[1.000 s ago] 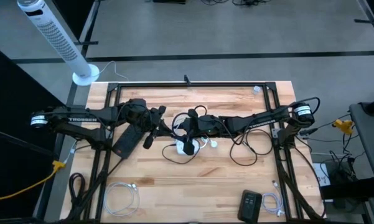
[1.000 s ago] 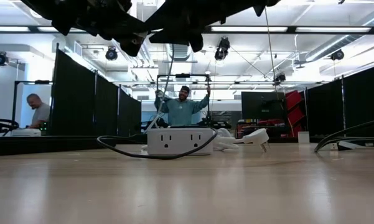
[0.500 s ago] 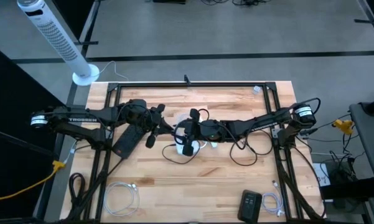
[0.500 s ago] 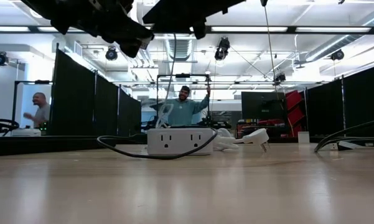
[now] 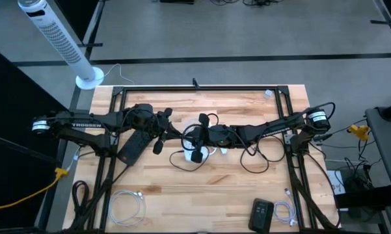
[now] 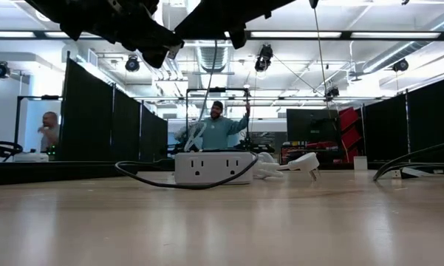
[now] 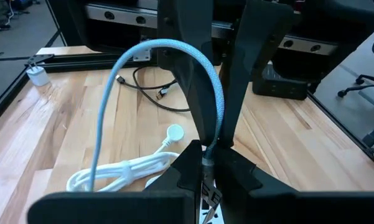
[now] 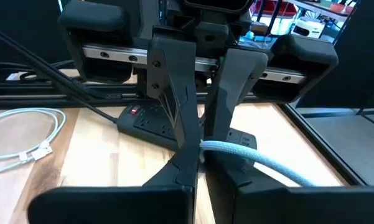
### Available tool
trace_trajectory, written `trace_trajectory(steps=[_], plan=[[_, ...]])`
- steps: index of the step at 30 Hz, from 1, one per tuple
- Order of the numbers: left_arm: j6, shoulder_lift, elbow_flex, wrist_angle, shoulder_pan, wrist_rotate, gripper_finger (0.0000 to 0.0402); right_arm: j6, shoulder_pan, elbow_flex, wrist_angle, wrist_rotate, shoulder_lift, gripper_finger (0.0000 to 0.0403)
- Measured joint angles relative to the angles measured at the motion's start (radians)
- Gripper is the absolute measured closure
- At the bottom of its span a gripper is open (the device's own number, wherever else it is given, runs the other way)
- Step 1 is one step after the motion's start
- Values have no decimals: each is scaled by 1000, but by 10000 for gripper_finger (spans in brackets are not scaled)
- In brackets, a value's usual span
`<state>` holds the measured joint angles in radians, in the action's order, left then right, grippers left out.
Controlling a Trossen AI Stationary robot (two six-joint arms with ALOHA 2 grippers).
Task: Insert USB
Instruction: Insert the blue charger cable into the top black outlet extension
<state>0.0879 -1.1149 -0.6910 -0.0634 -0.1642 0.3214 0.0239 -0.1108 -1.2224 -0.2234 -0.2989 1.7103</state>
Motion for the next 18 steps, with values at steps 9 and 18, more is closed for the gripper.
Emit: trace_trajectory(steps=[9, 18], plan=[[-19, 6, 2, 110, -1, -5, 324, 14, 0, -2, -2, 0, -1, 402], [-166, 48, -105, 555, -2, -320, 206, 31, 0, -1, 18, -21, -4, 402]])
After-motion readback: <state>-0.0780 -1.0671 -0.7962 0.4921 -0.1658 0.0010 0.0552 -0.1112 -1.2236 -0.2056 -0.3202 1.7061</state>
